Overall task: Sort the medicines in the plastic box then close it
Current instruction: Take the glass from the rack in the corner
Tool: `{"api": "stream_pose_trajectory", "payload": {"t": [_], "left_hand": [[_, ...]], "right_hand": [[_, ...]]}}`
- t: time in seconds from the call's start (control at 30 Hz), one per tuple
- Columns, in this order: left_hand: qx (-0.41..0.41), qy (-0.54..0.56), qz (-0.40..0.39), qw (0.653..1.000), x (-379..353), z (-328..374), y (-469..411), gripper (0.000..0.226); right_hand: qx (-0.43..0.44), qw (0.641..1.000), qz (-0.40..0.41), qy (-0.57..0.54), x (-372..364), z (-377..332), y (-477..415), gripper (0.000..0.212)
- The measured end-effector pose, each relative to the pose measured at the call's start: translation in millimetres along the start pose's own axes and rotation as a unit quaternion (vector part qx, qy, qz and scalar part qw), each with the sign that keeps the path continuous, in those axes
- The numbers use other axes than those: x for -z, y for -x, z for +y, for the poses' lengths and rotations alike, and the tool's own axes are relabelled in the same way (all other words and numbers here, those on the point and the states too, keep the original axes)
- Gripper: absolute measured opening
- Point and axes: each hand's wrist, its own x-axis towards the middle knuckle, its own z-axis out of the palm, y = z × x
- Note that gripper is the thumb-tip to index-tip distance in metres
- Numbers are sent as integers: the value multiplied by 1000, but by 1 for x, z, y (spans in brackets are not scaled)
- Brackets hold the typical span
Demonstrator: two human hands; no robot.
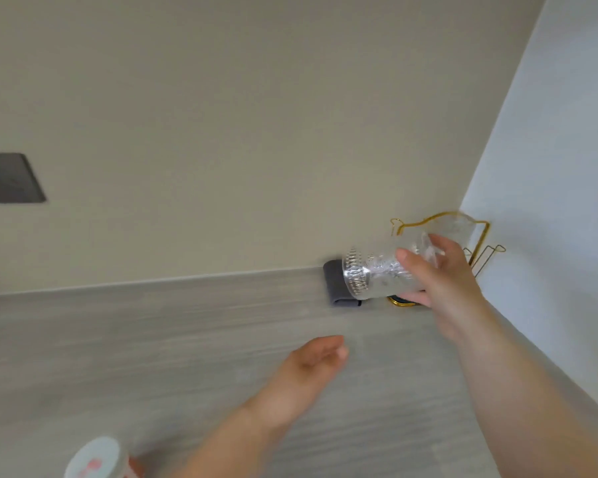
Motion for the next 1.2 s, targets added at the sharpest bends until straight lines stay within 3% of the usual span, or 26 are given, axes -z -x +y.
{"api": "stream_pose_trajectory", "payload": {"t": [0.1,0.23,0.3,0.43,0.53,0.6,0.77,0.83,1.0,1.13,1.2], "left_hand": [[-35,54,9,998,4,10,32,21],[-37,158,32,986,25,3,63,43],[-35,182,61,981,34,-7,74,52],[-52,179,98,978,52,-24,91,75],[-72,133,116,982,69,-37,104,48],[-81,111,113,984,76,-49,113,42],[-72,61,109,990,84,-76,121,52],[-69,11,164,984,84,-88,119,56],[-100,-188,313,926,79,-112,131,36],[-147,-316,372,861,82,-127,159,22],[-133,-346,386,845,89,-132,171,25]], "right_hand": [[-74,987,-57,-131,-23,13,51,45],[-125,955,-187,-191,-47,34,101,61],[-147,951,-223,-155,-53,44,115,55],[-112,937,-329,46,-59,55,126,53],[-92,887,-434,129,-67,62,133,58],[-83,869,-472,124,-76,70,141,55],[-76,915,-371,139,-98,111,160,68],[-66,934,-312,161,-106,126,165,67],[-41,958,-213,188,-114,158,164,74],[-43,958,-213,187,-115,174,160,75],[-43,954,-227,192,-117,181,162,76]]}}
